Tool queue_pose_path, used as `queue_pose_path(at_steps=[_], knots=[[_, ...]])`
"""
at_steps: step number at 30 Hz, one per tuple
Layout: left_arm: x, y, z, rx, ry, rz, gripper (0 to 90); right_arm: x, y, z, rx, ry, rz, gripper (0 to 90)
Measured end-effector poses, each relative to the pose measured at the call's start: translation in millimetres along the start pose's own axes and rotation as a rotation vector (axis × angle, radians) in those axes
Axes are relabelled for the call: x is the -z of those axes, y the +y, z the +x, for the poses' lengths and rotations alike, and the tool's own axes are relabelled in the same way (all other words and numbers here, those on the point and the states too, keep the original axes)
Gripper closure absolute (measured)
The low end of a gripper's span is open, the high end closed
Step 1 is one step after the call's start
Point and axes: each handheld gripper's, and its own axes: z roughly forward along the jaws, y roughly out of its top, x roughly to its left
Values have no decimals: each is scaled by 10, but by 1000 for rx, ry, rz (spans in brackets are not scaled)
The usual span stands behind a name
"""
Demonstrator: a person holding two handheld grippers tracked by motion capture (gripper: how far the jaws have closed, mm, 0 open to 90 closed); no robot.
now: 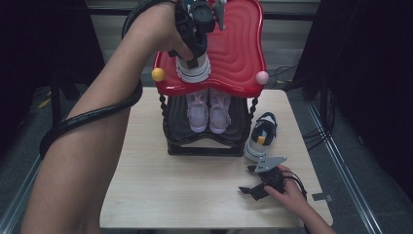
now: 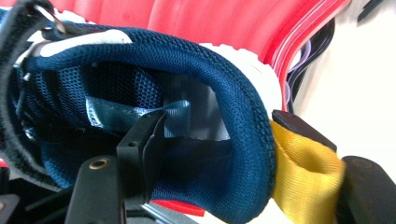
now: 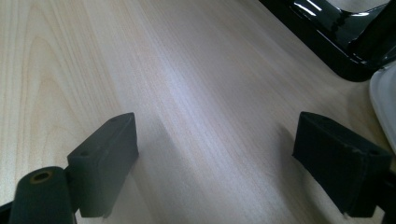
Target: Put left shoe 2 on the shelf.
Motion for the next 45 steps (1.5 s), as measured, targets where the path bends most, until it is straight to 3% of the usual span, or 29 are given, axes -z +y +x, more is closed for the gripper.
queue_pose_path(at_steps=[9, 17, 18, 19, 23, 35, 45], knots=[[72, -80, 17, 84, -57, -52, 333, 0, 0, 0, 0, 0, 0, 129], [189, -175, 17, 111, -85, -75, 328, 0, 0, 0, 0, 0, 0, 129], [189, -191, 4, 128, -84, -91, 328, 0, 0, 0, 0, 0, 0, 129], [208, -204, 16, 115, -86, -86, 327, 0, 0, 0, 0, 0, 0, 129], [247, -280, 20, 132, -92, -52, 323, 0, 0, 0, 0, 0, 0, 129], [227, -643, 19, 219, -117, -66, 307, 0, 0, 0, -1, 0, 0, 129], [118, -931, -58, 256, -138, -64, 294, 0, 0, 0, 0, 0, 0, 129]])
